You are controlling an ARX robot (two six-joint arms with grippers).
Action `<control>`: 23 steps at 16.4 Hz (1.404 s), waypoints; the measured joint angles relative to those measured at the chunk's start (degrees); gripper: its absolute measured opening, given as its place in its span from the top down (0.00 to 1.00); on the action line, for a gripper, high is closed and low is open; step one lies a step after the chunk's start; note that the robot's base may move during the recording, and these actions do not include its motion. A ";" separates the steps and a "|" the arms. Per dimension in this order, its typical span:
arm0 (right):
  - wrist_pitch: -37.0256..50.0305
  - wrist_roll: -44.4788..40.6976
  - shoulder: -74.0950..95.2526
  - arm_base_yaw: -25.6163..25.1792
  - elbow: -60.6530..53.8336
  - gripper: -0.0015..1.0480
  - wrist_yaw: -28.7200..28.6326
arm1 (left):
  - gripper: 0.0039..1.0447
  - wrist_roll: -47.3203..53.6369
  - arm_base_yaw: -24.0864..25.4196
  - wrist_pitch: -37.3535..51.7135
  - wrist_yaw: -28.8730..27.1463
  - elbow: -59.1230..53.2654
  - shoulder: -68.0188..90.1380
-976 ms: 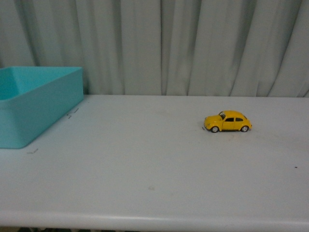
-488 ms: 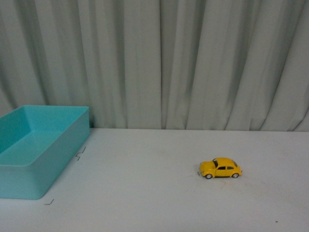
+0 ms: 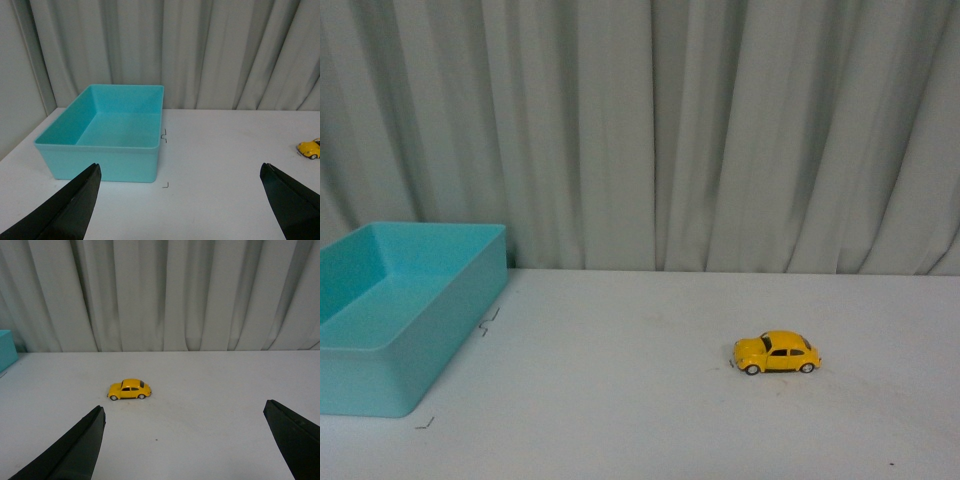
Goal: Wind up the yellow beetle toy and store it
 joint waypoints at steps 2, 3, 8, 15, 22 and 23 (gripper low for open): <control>0.00 0.00 0.00 0.00 0.00 0.06 0.00 | 0.06 0.00 0.00 0.00 0.00 0.00 0.00; 0.00 -0.02 0.00 0.00 0.00 0.06 0.00 | 0.06 0.00 0.00 0.00 0.00 0.00 0.00; 0.00 0.00 0.00 0.00 0.00 0.06 0.00 | 0.06 0.00 0.00 0.00 0.00 0.00 0.00; 0.00 -0.02 0.00 0.00 -0.02 0.06 0.00 | 0.06 0.00 0.00 0.00 0.00 0.00 0.00; 0.04 -0.02 0.00 0.00 0.00 0.06 0.00 | 0.06 0.00 0.00 0.00 0.00 0.00 0.00; 0.00 0.00 0.00 0.00 0.00 0.06 0.00 | 0.06 0.00 0.00 0.00 0.00 0.00 0.00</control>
